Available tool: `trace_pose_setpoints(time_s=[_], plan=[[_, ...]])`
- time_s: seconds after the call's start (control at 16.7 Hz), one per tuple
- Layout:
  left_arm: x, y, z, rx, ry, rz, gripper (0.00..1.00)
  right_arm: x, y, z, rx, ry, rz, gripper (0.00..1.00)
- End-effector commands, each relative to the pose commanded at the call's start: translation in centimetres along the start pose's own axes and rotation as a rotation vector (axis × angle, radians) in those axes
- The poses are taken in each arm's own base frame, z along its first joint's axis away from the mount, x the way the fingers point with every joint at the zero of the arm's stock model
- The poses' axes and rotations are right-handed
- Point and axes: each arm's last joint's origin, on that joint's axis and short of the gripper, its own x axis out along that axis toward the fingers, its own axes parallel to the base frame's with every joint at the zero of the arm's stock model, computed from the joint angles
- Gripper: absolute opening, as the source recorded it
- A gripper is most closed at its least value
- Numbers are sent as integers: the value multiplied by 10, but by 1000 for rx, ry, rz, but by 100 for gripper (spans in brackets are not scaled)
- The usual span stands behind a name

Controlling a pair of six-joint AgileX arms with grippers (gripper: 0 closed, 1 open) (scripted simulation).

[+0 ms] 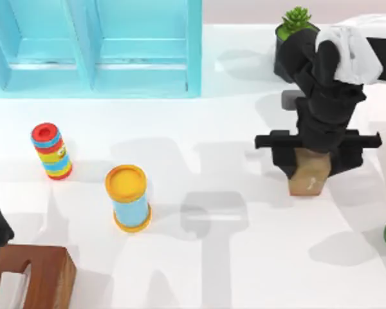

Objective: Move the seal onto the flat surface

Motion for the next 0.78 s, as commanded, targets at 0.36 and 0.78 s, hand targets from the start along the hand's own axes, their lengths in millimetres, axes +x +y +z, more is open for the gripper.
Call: trace_pose_setpoints(time_s=[0.36,0.78], plan=[[0,0,0,0,0,0,100,0,0,0,0,0,0,98],[0,0,0,0,0,0,100,0,0,0,0,0,0,100]])
